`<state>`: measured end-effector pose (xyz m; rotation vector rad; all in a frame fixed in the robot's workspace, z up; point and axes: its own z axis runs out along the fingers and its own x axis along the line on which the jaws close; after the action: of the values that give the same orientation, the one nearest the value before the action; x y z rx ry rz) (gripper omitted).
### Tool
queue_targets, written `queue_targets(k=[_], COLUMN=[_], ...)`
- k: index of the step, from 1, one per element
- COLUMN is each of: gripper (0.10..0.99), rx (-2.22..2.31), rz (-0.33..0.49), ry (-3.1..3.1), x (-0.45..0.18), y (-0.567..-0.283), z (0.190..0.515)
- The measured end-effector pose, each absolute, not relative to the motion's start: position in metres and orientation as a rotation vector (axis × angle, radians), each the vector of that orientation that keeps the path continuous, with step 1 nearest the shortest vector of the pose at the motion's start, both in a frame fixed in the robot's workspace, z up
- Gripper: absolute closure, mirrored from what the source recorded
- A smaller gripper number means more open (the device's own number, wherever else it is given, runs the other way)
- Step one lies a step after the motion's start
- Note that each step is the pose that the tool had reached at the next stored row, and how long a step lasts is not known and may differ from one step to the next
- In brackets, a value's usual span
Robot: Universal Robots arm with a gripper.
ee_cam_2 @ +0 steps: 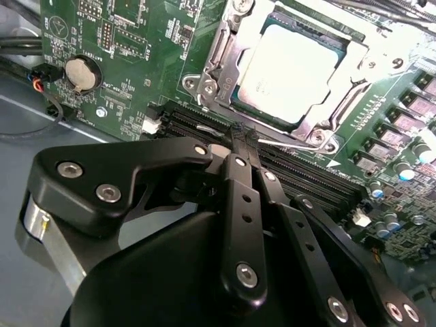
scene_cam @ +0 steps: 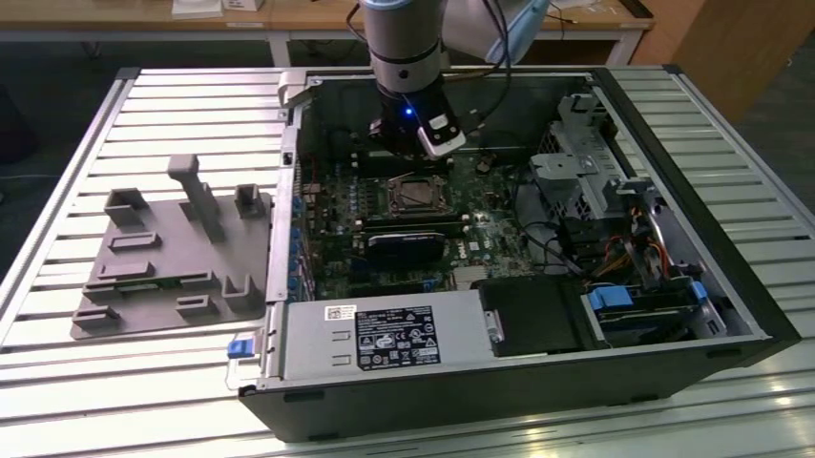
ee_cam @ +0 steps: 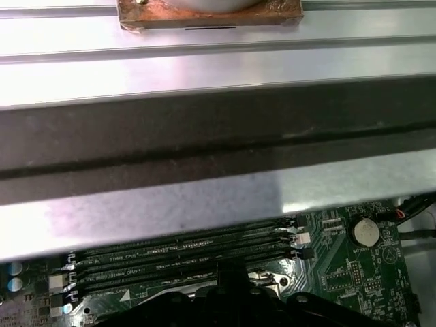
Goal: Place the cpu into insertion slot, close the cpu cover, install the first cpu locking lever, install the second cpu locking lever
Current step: 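Install the first cpu locking lever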
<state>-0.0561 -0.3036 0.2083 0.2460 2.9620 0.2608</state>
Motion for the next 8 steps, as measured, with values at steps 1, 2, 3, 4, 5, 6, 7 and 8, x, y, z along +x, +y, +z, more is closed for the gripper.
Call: queue_targets(k=[1, 2, 3, 4, 5, 6, 7, 8], gripper=[0.98, 0.98, 0.98, 0.98, 0.98, 0.98, 0.98, 0.98], rx=[0.258, 0.27, 0.28, 0.287, 0.293, 0.298, 0.305, 0.309], rz=[0.259, 0.257, 0.256, 0.255, 0.255, 0.254, 0.252, 0.249], ry=[2.96, 2.959, 2.957, 2.956, 2.955, 2.955, 2.953, 2.953], x=[-0.0561, -0.0561, -0.0561, -0.0561, -0.0561, -0.0561, -0.0561, -0.0561], y=[-0.3034, -0.3032, -0.3028, -0.3019, -0.301, -0.3001, -0.299, -0.2982], z=[0.2081, 0.2079, 0.2076, 0.2074, 0.2072, 0.207, 0.2066, 0.2064])
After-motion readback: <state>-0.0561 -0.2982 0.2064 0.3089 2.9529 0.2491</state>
